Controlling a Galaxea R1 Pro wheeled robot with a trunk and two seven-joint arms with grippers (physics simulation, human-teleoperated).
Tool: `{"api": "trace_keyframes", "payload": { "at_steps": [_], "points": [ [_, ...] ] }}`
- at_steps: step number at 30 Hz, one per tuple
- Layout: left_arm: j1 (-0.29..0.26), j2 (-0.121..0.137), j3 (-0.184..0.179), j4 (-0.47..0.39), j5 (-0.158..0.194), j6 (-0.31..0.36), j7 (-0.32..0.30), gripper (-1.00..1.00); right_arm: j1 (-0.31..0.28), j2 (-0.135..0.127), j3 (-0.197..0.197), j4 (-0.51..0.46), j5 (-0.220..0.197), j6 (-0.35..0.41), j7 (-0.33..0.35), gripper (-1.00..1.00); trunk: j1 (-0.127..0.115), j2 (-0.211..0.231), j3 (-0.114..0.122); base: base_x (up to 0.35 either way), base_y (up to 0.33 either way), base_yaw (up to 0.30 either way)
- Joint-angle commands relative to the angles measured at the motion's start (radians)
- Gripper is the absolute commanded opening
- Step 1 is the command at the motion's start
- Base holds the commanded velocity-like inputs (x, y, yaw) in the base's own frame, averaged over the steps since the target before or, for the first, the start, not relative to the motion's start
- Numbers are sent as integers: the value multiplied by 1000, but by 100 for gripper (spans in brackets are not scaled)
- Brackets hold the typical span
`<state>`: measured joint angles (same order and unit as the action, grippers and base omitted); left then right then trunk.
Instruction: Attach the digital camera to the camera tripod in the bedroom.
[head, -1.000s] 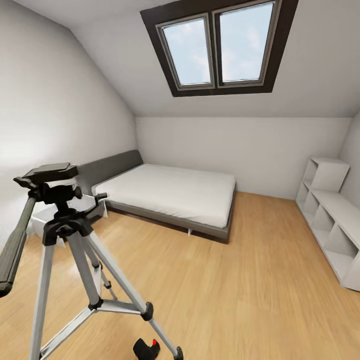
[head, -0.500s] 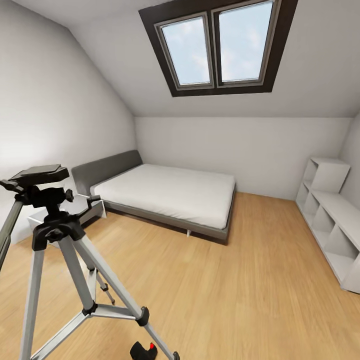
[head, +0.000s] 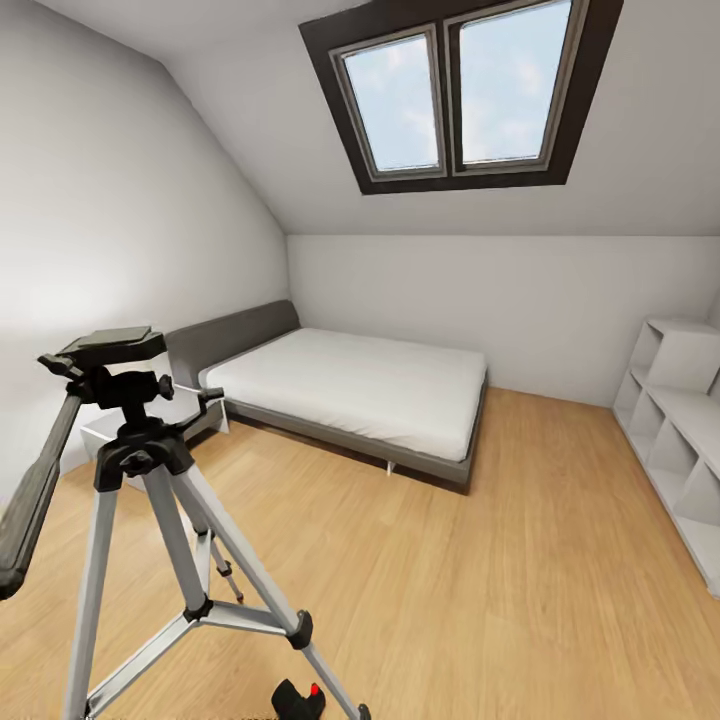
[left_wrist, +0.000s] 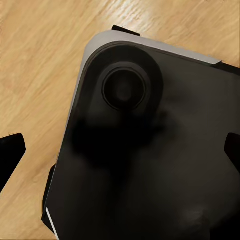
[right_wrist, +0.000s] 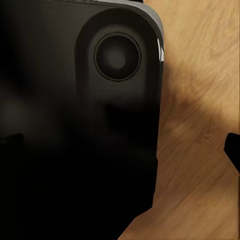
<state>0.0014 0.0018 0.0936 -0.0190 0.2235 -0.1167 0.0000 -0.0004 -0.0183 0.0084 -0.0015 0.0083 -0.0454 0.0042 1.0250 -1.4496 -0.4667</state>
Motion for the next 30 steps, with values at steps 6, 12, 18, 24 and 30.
{"api": "trace_keyframes", "payload": {
  "at_steps": [6, 12, 18, 24, 30],
  "points": [
    [0, 0, 8, -1, -1, -1, 0, 100, 0, 0, 2, 0, 1, -3, 0, 100, 0, 0, 2, 0, 0, 254],
    [0, 0, 8, -1, -1, -1, 0, 100, 0, 0, 2, 0, 1, -4, 0, 100, 0, 0, 5, 0, 0, 262],
    [0, 0, 8, -1, -1, -1, 0, 100, 0, 0, 2, 0, 1, -4, 0, 100, 0, 0, 8, 0, 0, 263],
    [0, 0, 8, -1, -1, -2, 0, 100, 0, -1, 1, 0, 1, -4, 0, 100, 0, 0, 11, 0, 0, 263],
    [0, 0, 8, -1, -1, -3, 0, 100, -1, -1, 2, 0, 1, -4, 0, 100, 0, 0, 13, 0, 0, 264]
  ]
}}
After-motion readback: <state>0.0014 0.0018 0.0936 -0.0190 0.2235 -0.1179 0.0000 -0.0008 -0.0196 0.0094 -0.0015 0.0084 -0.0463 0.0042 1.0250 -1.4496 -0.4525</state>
